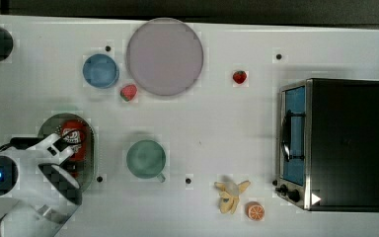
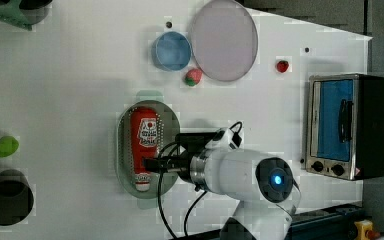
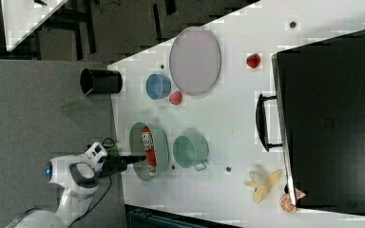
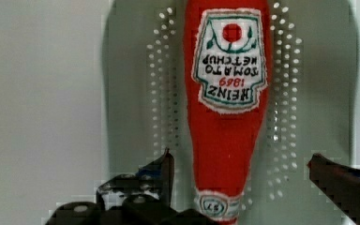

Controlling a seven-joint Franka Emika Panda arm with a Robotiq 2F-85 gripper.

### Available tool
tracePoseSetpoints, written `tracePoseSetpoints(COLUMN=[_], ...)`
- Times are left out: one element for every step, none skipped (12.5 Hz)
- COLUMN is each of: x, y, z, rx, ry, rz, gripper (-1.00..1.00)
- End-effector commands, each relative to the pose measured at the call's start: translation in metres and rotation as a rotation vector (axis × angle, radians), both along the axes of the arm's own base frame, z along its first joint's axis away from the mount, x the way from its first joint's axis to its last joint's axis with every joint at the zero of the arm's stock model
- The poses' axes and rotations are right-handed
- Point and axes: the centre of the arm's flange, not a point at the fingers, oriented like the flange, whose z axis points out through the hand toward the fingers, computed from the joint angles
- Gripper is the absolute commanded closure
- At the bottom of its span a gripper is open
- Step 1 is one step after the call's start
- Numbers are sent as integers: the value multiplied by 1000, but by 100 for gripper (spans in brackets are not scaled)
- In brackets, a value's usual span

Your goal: Pick ketchup from strainer and place it on the table

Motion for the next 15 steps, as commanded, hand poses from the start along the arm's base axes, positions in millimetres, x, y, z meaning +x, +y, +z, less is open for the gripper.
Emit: tracePoseSetpoints(x=[13,14,15,17,20,24,27,29,31,31,31,30,31,32,31], y=[0,1,0,-1,-2,-1,1,3,4,6,11,10,10,10,10], z=[-12,-22,-32,-41,-48,-55,-61,-68,-74,-78,-75,-75,-73,-69,-62], rx=[58,70,75,68,60,56,56,54,52,52,63,57,56,49,33], ry=[-25,-23,-22,-19,-22,-24,-20,-10,-3,0,-7,-6,-9,-16,-23], rz=[-97,-104,-109,-114,-111,-111,-116,-124,-127,-125,-120,-121,-120,-119,-113], gripper=[-100,-100,-100,-100,-100,-100,-100,-91,-68,-42,-19,-16,-16,-16,-16])
